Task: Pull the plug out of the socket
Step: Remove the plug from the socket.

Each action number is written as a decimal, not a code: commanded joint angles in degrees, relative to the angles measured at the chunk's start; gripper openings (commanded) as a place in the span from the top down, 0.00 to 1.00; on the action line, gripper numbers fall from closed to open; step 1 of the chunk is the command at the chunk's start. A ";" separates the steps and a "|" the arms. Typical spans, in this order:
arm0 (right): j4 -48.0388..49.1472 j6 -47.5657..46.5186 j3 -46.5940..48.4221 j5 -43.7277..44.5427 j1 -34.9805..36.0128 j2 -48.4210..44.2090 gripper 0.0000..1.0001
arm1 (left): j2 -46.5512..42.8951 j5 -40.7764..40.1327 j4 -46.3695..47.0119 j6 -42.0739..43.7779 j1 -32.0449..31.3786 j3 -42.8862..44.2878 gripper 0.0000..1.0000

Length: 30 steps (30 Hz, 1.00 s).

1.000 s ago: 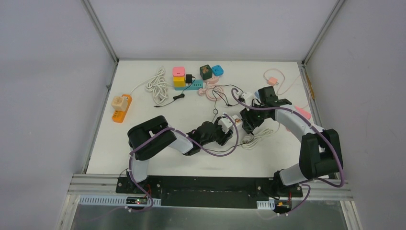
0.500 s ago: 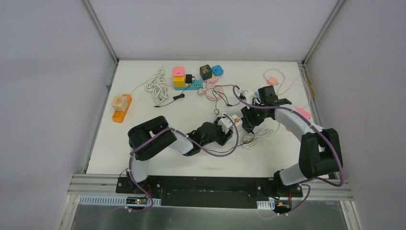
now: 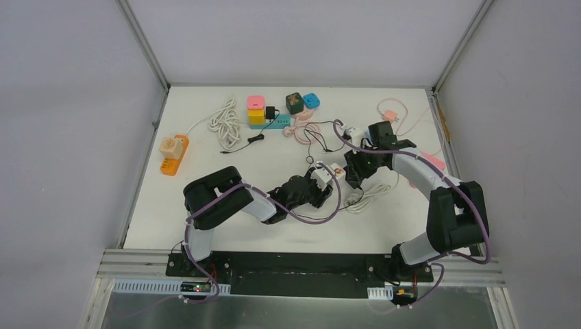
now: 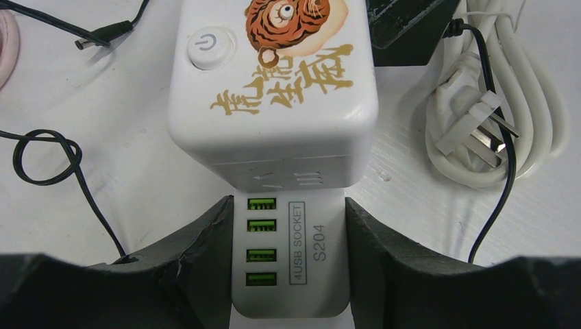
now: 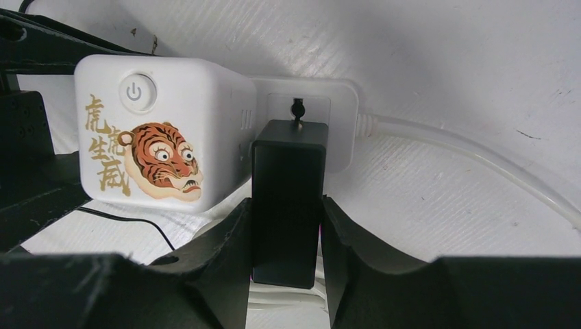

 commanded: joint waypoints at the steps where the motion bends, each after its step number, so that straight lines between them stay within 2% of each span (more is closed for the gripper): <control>1: 1.66 0.86 -0.09 2.44 1.04 -0.61 1.00 | 1.34 -3.69 -0.02 -0.45 -0.24 -0.89 1.00; 6: -0.26 -0.91 0.43 0.86 3.70 1.17 1.00 | 1.39 -3.94 0.11 -0.42 -0.36 -0.98 1.00; 12: -7.53 -2.34 5.10 -7.13 0.91 5.26 1.00 | 1.26 -2.28 0.26 0.56 -0.41 -1.15 1.00; 14: -6.80 -1.98 4.78 -5.81 0.14 5.25 1.00 | 1.28 -2.29 0.27 0.59 -0.41 -1.23 1.00; 20: 1.43 -1.90 -0.06 6.75 1.78 0.62 1.00 | 1.30 -2.46 0.51 0.52 -0.41 -1.39 1.00; 30: 0.74 -4.41 0.28 10.31 6.21 1.86 1.00 | 1.35 -2.24 0.62 0.93 -0.56 -1.33 1.00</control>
